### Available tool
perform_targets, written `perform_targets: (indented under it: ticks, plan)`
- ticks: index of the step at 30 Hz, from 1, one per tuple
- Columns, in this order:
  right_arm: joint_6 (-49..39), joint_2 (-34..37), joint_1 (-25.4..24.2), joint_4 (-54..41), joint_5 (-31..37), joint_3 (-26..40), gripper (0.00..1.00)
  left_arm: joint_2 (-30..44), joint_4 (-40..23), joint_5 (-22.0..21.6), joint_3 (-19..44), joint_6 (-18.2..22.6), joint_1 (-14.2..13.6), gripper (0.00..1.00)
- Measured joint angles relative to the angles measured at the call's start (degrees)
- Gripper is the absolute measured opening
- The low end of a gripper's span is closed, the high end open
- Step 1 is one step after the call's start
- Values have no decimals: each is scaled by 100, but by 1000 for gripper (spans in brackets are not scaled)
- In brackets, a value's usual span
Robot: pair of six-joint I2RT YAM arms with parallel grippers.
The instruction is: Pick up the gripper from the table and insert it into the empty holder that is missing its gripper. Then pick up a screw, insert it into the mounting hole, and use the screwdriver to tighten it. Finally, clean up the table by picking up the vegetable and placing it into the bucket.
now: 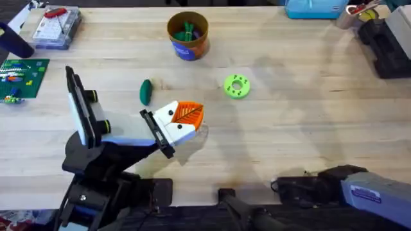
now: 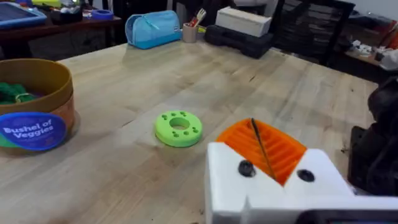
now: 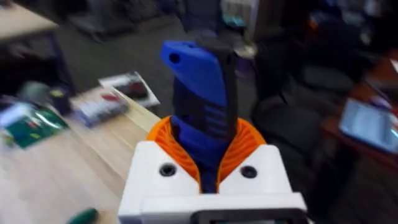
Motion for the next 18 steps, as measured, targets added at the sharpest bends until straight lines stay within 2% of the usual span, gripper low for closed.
perform_targets:
  ticks: [12,15,18]
  plan:
    - [807,0,609,1112,-1364,-97,87,0,0,0,0,-1,0,17]
    - [1096,-7,634,2030,-1686,-469,85,-1,0,0,0,-1,0,17]
    - [1570,-7,634,3453,-1908,-1114,87,-1,1,0,0,-1,0,17]
